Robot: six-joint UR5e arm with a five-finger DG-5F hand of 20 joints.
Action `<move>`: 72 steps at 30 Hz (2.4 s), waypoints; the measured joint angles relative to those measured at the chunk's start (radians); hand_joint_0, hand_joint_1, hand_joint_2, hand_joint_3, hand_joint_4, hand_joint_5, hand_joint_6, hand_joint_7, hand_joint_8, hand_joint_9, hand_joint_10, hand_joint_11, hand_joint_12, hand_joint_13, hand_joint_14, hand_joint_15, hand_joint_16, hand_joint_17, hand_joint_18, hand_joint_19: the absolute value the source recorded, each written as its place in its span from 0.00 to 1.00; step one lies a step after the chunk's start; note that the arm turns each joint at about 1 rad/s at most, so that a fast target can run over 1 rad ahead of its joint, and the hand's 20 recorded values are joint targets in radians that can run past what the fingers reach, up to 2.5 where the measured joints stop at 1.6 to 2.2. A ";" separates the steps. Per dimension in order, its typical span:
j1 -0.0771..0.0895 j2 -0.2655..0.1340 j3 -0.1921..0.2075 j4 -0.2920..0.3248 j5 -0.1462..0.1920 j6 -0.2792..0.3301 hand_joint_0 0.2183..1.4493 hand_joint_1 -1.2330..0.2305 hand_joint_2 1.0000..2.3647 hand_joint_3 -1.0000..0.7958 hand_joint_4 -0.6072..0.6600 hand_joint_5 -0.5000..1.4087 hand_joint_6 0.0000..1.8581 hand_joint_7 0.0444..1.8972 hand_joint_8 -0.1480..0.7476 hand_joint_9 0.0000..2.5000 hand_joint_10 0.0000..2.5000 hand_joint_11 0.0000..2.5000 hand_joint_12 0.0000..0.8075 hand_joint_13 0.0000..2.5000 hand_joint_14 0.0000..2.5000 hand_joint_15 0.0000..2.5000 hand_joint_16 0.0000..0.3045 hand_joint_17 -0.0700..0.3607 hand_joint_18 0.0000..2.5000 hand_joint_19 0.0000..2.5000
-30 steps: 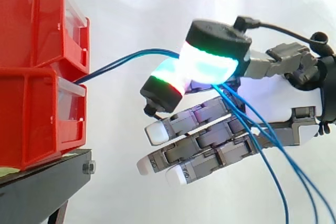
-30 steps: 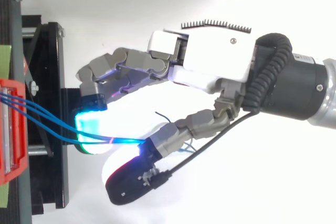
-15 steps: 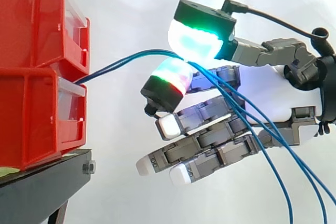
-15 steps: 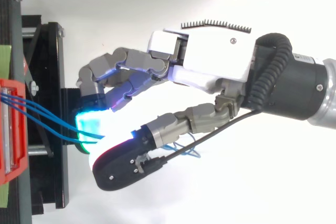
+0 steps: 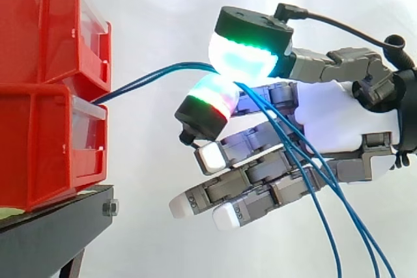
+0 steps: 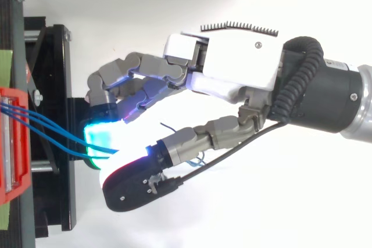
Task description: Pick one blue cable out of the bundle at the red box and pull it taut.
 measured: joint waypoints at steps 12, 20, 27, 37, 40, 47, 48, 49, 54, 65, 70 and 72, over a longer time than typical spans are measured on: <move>0.000 0.000 0.000 0.000 0.000 0.000 0.48 0.18 0.01 0.36 0.34 0.16 0.45 0.70 0.49 0.29 0.01 0.31 0.53 0.17 0.00 0.03 0.20 0.48 0.23 0.12; 0.000 0.000 0.000 0.000 0.000 0.000 0.39 0.15 0.00 0.28 0.39 0.15 0.43 0.63 0.47 0.24 0.01 0.30 0.52 0.14 0.00 0.02 0.20 0.48 0.22 0.09; 0.000 0.000 0.000 0.000 0.000 0.000 0.21 0.21 0.00 0.28 0.47 0.15 0.43 0.60 0.52 0.24 0.01 0.31 0.57 0.14 0.00 0.03 0.22 0.52 0.22 0.11; 0.000 0.000 0.000 0.001 0.000 0.000 0.24 0.37 0.00 0.28 0.47 0.18 0.38 0.63 0.53 0.28 0.01 0.30 0.57 0.16 0.00 0.04 0.22 0.51 0.21 0.14; 0.000 0.000 0.000 0.000 0.000 0.000 0.28 0.34 0.00 0.31 0.46 0.18 0.39 0.65 0.53 0.29 0.01 0.30 0.55 0.16 0.00 0.05 0.21 0.49 0.21 0.14; 0.000 0.000 0.000 0.000 0.000 0.000 0.30 0.30 0.01 0.41 0.45 0.18 0.40 0.68 0.53 0.29 0.01 0.31 0.55 0.16 0.00 0.05 0.21 0.49 0.21 0.14; 0.000 0.000 0.000 0.000 0.000 0.000 0.30 0.29 0.01 0.43 0.45 0.18 0.41 0.69 0.53 0.29 0.01 0.31 0.55 0.16 0.00 0.05 0.21 0.49 0.21 0.14; 0.000 0.000 0.000 0.000 0.000 0.000 0.30 0.29 0.01 0.44 0.45 0.17 0.41 0.69 0.53 0.29 0.01 0.31 0.55 0.17 0.00 0.05 0.21 0.49 0.22 0.14; 0.000 0.000 0.000 0.001 0.000 0.000 0.32 0.26 0.02 0.47 0.43 0.17 0.43 0.67 0.53 0.29 0.01 0.31 0.55 0.17 0.00 0.05 0.21 0.49 0.23 0.14; 0.000 0.000 0.000 0.000 0.000 0.000 0.42 0.19 0.02 0.43 0.40 0.16 0.43 0.62 0.50 0.27 0.01 0.31 0.54 0.17 0.00 0.03 0.20 0.48 0.23 0.11; 0.000 0.000 0.000 0.000 -0.001 0.000 0.44 0.18 0.01 0.41 0.41 0.16 0.43 0.63 0.48 0.26 0.01 0.30 0.54 0.16 0.00 0.03 0.20 0.48 0.22 0.11; 0.000 0.000 0.000 0.000 -0.002 0.000 0.45 0.17 0.01 0.40 0.41 0.16 0.43 0.62 0.48 0.26 0.01 0.30 0.53 0.16 0.00 0.03 0.20 0.48 0.22 0.10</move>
